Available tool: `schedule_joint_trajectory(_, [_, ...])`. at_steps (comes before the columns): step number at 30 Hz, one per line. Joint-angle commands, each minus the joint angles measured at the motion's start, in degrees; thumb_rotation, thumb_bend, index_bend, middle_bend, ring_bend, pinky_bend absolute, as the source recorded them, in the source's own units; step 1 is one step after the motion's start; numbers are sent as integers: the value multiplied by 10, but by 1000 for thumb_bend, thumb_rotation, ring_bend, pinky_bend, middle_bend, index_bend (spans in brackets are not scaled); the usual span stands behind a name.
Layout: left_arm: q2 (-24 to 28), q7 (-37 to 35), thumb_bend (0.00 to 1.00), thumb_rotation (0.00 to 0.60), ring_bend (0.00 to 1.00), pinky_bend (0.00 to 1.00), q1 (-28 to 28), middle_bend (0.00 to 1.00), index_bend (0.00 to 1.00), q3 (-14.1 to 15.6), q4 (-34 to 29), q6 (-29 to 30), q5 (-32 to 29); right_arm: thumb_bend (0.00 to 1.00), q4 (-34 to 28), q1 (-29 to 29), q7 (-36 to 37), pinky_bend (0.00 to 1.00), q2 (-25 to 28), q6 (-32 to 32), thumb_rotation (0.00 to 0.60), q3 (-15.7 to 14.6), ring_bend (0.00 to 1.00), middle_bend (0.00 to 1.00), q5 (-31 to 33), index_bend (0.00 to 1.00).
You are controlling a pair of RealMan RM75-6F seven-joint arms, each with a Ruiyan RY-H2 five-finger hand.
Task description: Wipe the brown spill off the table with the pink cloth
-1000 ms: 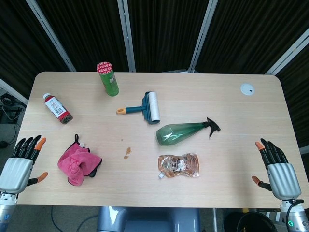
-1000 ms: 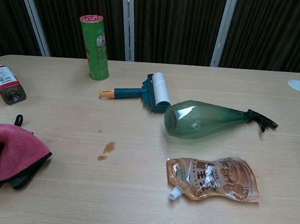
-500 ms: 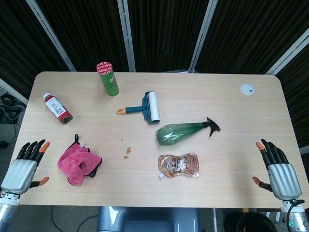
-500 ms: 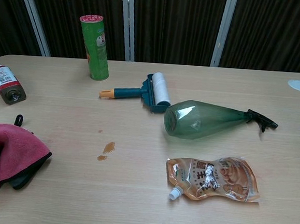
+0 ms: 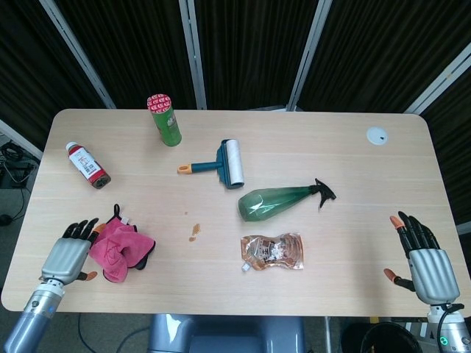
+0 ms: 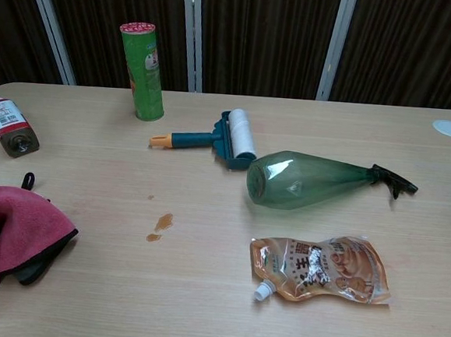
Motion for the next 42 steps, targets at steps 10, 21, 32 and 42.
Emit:
schedule_joint_trajectory(10, [-125,75,227,600,202,297,-48,244,466,-17,53,4,-88,69,-2,0,6,129,2,-1,600,1,0,0,2,0])
schedule_joint_trajectory(21, [-123,14,556,600,566,568,-81,632,877,-62,56,39,6,70,-3,-1,6,129,2,-1,600,2,0,0,3,0])
schedule_joint_trajectory(32, [-164,57,556,600,566,568,-171,633,878,-141,26,20,-23,69,-5,0,11,129,2,-4,600,3,0,0,7,0])
schedule_joint_trajectory(42, [-308,102,554,600,566,566,-236,633,876,-117,82,16,-30,70,-6,0,19,129,4,-6,600,2,0,0,8,0])
